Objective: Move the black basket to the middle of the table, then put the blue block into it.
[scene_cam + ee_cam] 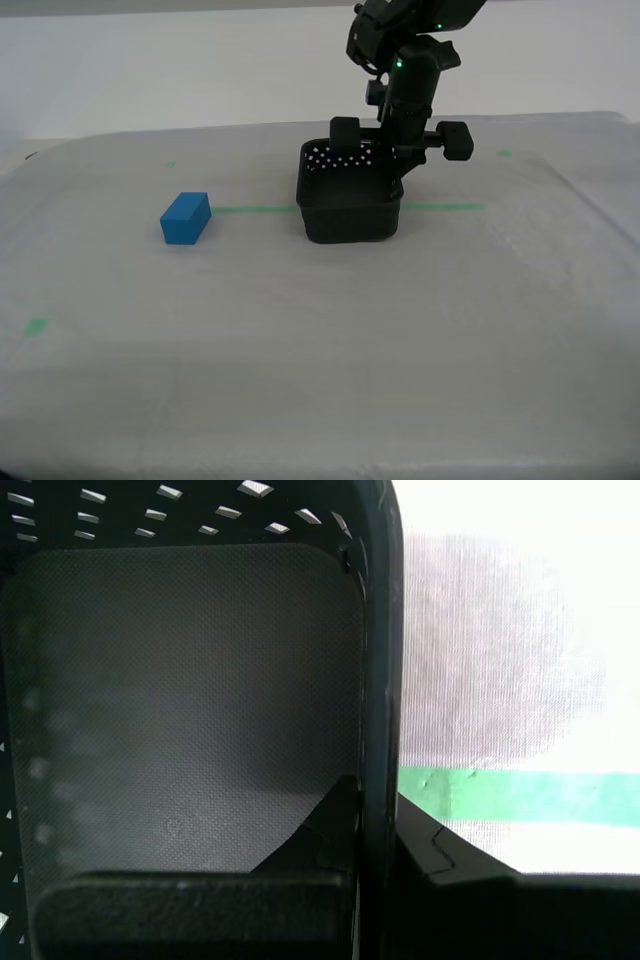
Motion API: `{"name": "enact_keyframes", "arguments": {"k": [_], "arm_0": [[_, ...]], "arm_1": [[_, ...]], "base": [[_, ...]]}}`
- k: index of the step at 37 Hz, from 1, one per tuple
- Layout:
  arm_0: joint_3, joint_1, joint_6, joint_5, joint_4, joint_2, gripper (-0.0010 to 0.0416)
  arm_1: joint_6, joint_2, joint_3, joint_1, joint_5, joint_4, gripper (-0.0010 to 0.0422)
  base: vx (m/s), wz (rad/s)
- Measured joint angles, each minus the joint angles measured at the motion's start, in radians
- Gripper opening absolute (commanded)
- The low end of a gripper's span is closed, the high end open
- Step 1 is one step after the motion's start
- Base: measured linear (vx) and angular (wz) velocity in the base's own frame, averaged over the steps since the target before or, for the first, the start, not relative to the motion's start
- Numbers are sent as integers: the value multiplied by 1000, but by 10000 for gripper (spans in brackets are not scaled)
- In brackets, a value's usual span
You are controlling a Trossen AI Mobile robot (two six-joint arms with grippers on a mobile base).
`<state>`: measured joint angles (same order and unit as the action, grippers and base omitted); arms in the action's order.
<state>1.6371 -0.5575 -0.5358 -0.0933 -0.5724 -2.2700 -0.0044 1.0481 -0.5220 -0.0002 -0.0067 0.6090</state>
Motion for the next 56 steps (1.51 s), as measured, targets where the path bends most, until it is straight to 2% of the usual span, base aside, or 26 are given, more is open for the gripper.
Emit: {"name": "enact_keyframes", "arguments": {"k": [12, 17, 23, 30, 37, 42, 50, 54, 56], "arm_0": [[1, 1, 2, -3, 3, 0, 0], [1, 1, 20, -3, 3, 0, 4], [1, 2, 20, -2, 3, 0, 30], [1, 1, 20, -2, 2, 0, 86], [3, 2, 32, -2, -8, 0, 172], [3, 1, 69, -2, -11, 0, 258], [3, 1, 69, -2, -26, 13, 414], [3, 1, 73, -2, -38, 23, 373], [3, 1, 80, -2, -39, 28, 367]], "arm_1": [[0, 0, 0, 0, 0, 0, 0], [0, 0, 0, 0, 0, 0, 0], [0, 0, 0, 0, 0, 0, 0], [0, 0, 0, 0, 0, 0, 0], [0, 0, 0, 0, 0, 0, 0], [0, 0, 0, 0, 0, 0, 0], [0, 0, 0, 0, 0, 0, 0], [0, 0, 0, 0, 0, 0, 0], [0, 0, 0, 0, 0, 0, 0]], "base": [[0, 0], [0, 0], [0, 0], [0, 0], [0, 0], [0, 0], [0, 0], [0, 0], [0, 0]]}}
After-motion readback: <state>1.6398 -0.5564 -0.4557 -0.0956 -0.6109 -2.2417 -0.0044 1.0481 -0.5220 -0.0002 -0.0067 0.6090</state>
